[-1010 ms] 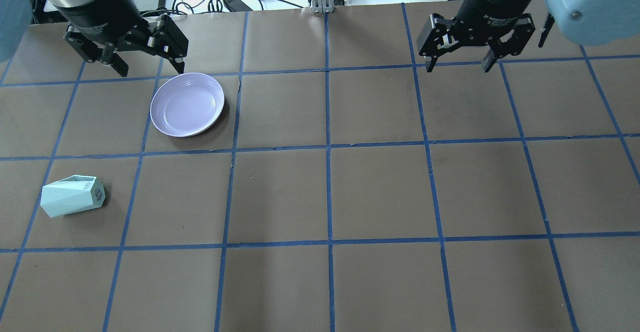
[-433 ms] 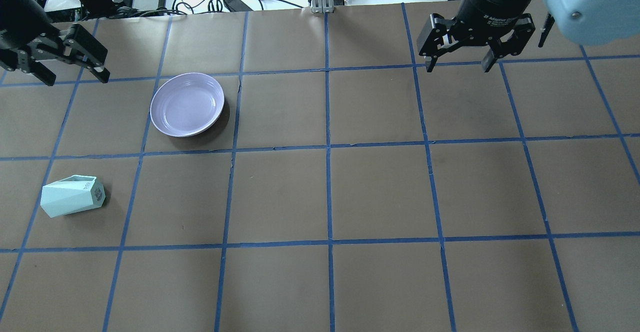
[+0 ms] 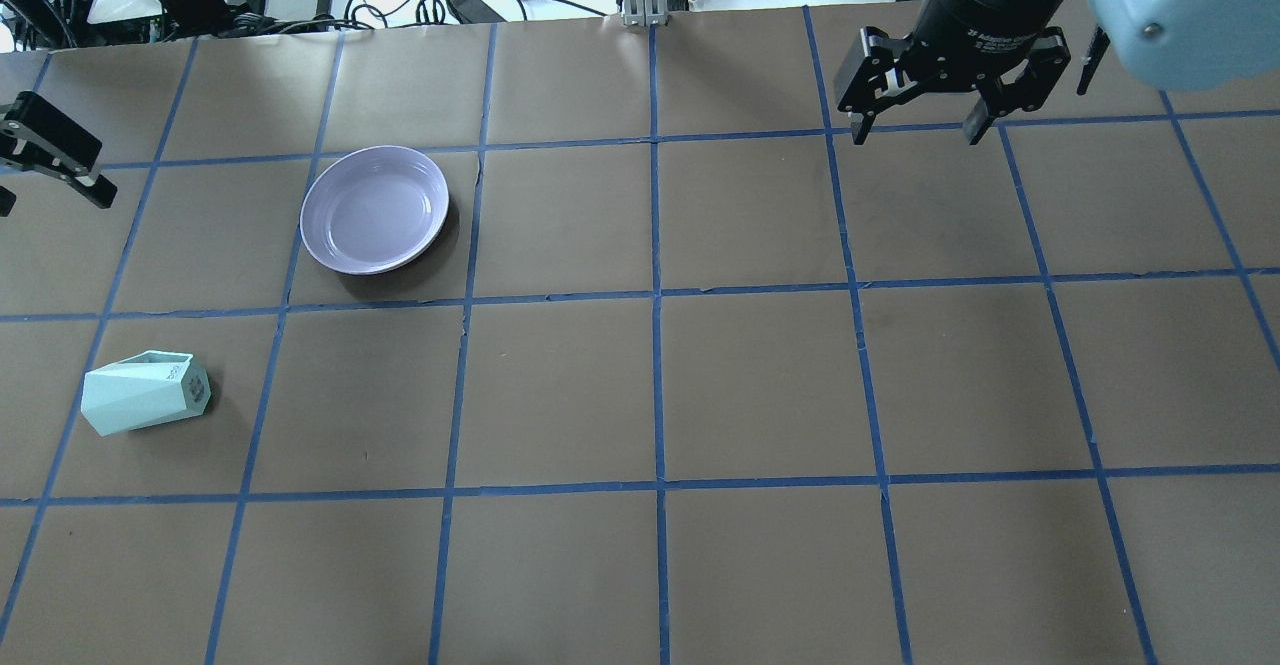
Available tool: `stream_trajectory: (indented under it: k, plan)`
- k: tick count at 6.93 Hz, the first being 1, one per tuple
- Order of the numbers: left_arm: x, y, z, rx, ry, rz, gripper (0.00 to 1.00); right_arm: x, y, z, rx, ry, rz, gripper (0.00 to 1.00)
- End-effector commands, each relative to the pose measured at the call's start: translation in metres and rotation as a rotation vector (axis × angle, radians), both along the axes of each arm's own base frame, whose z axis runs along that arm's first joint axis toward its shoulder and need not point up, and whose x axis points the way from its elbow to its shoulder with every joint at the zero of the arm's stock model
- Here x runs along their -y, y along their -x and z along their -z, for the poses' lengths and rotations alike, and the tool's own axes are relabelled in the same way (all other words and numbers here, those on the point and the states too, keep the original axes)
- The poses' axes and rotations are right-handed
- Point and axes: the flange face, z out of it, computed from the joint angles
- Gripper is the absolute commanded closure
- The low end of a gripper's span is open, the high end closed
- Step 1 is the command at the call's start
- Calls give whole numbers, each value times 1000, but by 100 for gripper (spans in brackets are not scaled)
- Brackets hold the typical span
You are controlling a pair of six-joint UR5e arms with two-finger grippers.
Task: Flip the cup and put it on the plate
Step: 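Move the left gripper down toward the mint-green mug lying on its side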
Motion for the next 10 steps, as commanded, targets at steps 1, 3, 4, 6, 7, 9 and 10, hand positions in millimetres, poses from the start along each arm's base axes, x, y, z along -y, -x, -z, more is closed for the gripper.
stream_trajectory:
  k: [1,3,4,6,7,9,10]
  plan:
    - [-9,-79,34,-73,-22,54,0,0,0,-1,0,1,0,0]
    - [-9,-127,74,-148,-50,57,0,0,0,0,0,0,0,0]
    - [-12,-154,95,-221,-30,29,0,0,0,0,0,0,0,0]
    - [-20,-188,127,-297,-35,-30,0,0,0,0,0,0,0,0]
    - [-23,-202,147,-367,-36,-66,0,0,0,0,2,0,0,0]
    - [-36,-232,182,-444,-48,-87,0,0,0,0,2,0,0,0]
    - [-42,-243,201,-506,-55,-106,0,0,0,0,0,0,0,0]
